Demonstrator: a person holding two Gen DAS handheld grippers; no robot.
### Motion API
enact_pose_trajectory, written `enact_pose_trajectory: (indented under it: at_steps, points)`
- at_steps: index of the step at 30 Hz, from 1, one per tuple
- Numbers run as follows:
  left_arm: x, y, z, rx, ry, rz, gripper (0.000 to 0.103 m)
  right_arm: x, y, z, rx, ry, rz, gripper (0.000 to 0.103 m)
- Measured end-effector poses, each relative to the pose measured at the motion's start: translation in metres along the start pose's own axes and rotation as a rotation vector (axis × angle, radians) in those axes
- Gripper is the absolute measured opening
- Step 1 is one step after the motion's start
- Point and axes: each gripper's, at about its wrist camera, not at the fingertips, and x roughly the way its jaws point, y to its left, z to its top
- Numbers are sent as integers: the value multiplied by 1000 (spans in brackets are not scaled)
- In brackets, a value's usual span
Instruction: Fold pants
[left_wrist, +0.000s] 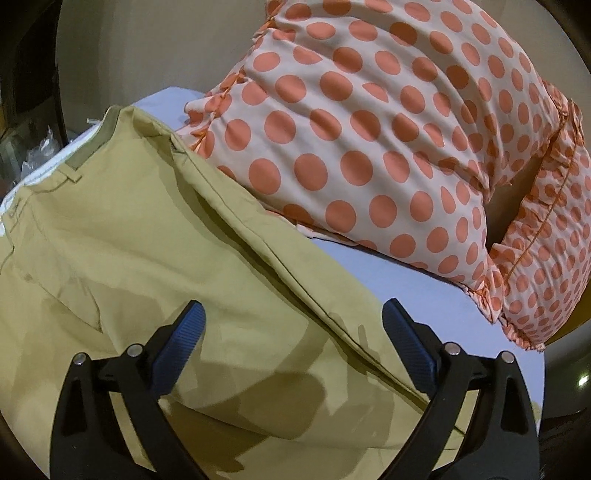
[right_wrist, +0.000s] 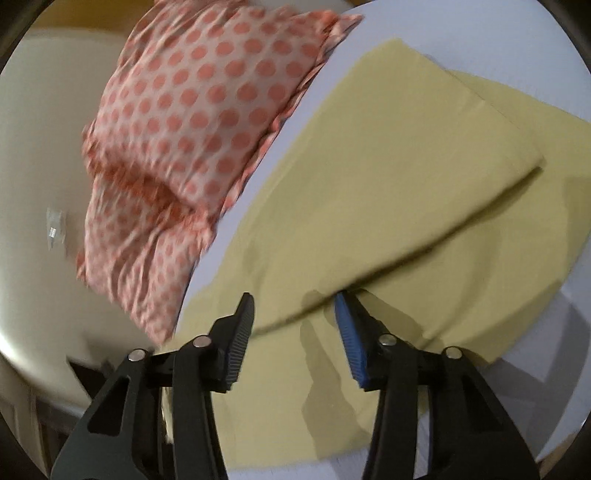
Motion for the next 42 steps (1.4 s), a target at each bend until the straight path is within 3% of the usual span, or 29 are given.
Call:
enact_pose_trajectory:
  at_steps: [4, 5, 6, 7, 10, 16, 19, 20, 21, 22, 25, 28, 31, 34, 38, 42]
  points:
    - [5, 2, 3, 4, 18, 0, 97, 6, 1, 8, 63, -91, -15, 44]
    - [6, 3, 4, 5, 19, 0, 97, 6, -1, 10, 73, -111, -16, 37]
    - [7, 4, 5, 4, 22, 1, 97, 7, -5, 15, 85, -127, -36, 15]
    - [8, 6, 7, 2, 26, 0, 97, 10, -8, 17, 101, -138, -23, 4]
    - [9, 11, 10, -4, 37, 1, 97, 7, -23, 18, 145, -155, 108, 3]
    - [21, 19, 22, -24, 56, 7, 92, 2, -16, 16, 107, -185, 126, 3]
    - [37, 23, 31, -47, 95, 15, 70, 1, -16, 16, 104, -185, 124, 3]
    - [43, 25, 35, -58, 103, 20, 55, 1, -15, 16, 105, -189, 119, 3]
    - [42, 27, 37, -61, 86, 37, 27, 0, -14, 16, 101, -189, 119, 3]
    - [42, 30, 39, -70, 78, 18, 8, -1, -14, 16, 98, -190, 121, 3]
    - [17, 43, 31, -131, 50, -62, 5, -8, -10, 18, 89, -198, 145, 3]
    - [-37, 48, 6, -87, -28, -98, 5, -28, -1, 18, 48, -231, 177, 3]
    - [-109, 64, -45, -42, -112, -136, 6, -57, 7, 13, -8, -278, 188, 3]
    - [-150, 87, -105, -24, -132, -128, 7, -75, 2, 4, -25, -285, 172, 3]
    - [-162, 112, -172, -48, -88, -108, 7, -79, -18, -9, -20, -272, 80, 3]
    - [-153, 117, -199, -51, -73, -93, 7, -73, -35, -14, 4, -243, 38, 3]
